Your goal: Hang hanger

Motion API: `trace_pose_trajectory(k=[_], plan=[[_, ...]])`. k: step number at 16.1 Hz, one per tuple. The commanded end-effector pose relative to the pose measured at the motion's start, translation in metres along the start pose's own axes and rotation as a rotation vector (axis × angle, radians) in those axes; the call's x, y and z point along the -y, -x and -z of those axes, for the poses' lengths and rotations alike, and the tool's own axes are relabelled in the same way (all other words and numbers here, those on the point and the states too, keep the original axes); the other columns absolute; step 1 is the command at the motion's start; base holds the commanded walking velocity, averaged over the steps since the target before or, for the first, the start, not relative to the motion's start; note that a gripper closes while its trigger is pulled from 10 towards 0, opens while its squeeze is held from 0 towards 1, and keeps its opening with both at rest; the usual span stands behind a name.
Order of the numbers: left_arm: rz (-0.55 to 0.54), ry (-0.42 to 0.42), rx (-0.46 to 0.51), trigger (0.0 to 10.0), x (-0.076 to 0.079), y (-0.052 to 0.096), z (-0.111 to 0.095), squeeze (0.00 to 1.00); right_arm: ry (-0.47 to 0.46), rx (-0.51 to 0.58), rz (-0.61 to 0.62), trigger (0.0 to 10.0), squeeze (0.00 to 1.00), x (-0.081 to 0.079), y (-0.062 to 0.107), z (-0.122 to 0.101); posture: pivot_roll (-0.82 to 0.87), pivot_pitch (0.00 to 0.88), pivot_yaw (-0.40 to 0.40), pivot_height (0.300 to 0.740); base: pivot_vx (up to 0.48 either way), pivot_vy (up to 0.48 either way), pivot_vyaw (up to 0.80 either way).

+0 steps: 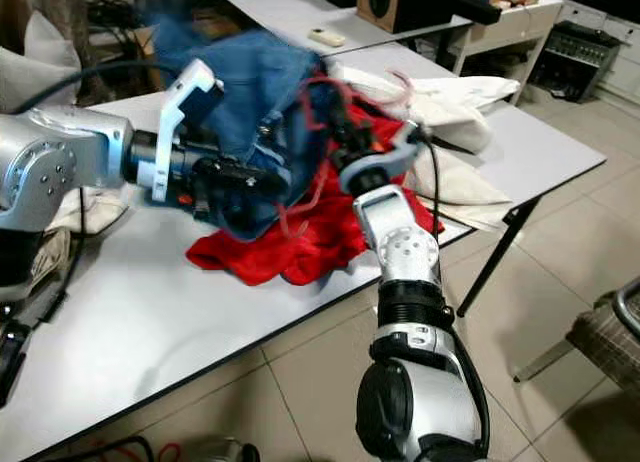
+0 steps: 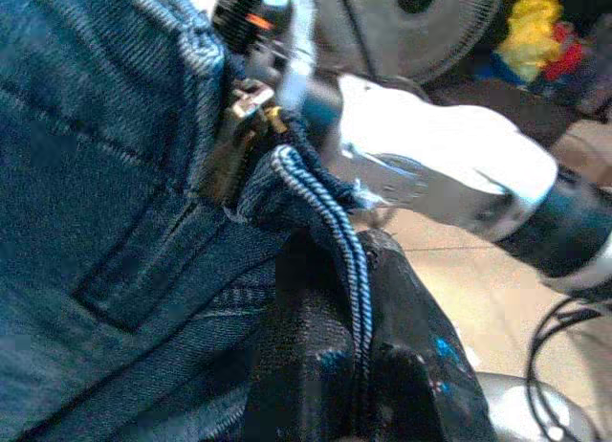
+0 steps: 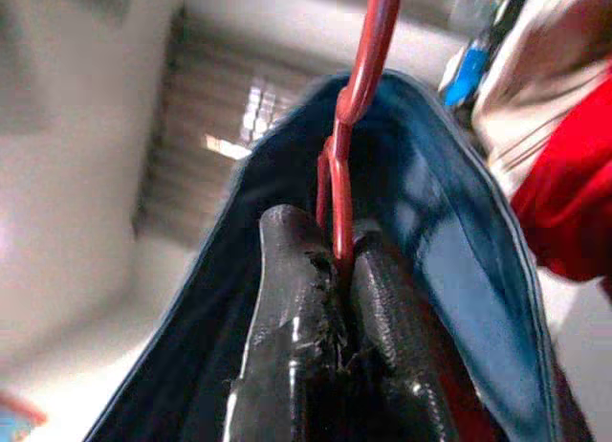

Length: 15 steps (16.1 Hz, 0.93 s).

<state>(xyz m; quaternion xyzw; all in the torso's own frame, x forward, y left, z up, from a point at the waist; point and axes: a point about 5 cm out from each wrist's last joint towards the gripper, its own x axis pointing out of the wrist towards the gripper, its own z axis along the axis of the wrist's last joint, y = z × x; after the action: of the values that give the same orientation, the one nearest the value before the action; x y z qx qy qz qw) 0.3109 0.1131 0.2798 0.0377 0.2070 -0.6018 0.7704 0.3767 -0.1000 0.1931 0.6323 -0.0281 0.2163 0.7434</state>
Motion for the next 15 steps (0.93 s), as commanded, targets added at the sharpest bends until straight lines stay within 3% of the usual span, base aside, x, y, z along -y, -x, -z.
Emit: trace_pose_trajectory(k=[1,3,5,6,7,9,11,13,14,15], plan=[[0.065,0.005,0.008,0.0,0.010,-0.003,-0.002,0.00,-0.079,0.032,-0.055,10.0,0.00,-0.014,-0.012,0.012,0.02,0.000,0.042,0.740,0.000,0.000,0.00],[0.108,0.046,0.053,0.0,0.019,-0.004,-0.010,0.00,-0.020,0.030,-0.023,10.0,0.00,-0.009,-0.017,0.025,0.02,0.000,0.040,0.740,0.000,0.000,0.00],[0.131,0.063,0.081,0.0,0.025,-0.001,-0.018,0.00,-0.048,0.040,-0.018,10.0,0.00,-0.009,-0.019,0.028,0.02,0.000,0.038,0.740,0.000,0.000,0.00],[0.139,0.059,0.090,0.0,0.029,0.000,-0.022,0.00,-0.017,0.042,-0.007,10.0,0.00,-0.009,-0.021,0.030,0.02,0.000,0.038,0.740,0.000,0.000,0.00],[0.145,0.060,0.098,0.0,0.031,0.001,-0.024,0.00,0.018,0.038,0.000,10.0,0.00,-0.010,-0.022,0.033,0.03,0.000,0.033,0.740,0.000,0.000,0.00],[0.139,0.058,0.137,0.0,0.033,0.006,-0.032,0.00,0.205,0.002,0.005,10.0,0.00,-0.012,-0.023,0.040,0.02,0.000,0.033,0.740,0.000,0.000,0.00],[0.163,0.064,0.162,0.0,0.039,0.009,-0.039,0.00,0.246,0.002,0.012,10.0,0.00,-0.012,-0.023,0.043,0.02,0.000,0.034,0.740,0.000,0.000,0.00],[0.154,0.066,0.155,0.0,0.041,0.012,-0.038,0.00,0.223,0.009,0.021,10.0,0.00,-0.014,-0.026,0.045,0.02,0.000,0.034,0.740,0.000,0.000,0.00],[0.114,0.081,0.163,0.0,0.037,0.015,-0.034,0.00,0.283,-0.011,0.007,10.0,0.00,-0.018,-0.027,0.048,0.02,0.000,0.035,0.740,0.000,0.000,0.00],[0.057,0.109,0.208,0.0,0.028,0.018,-0.033,0.00,0.399,-0.049,-0.024,10.0,0.00,-0.022,-0.026,0.053,0.02,0.000,0.035,0.740,0.000,0.000,0.00]])
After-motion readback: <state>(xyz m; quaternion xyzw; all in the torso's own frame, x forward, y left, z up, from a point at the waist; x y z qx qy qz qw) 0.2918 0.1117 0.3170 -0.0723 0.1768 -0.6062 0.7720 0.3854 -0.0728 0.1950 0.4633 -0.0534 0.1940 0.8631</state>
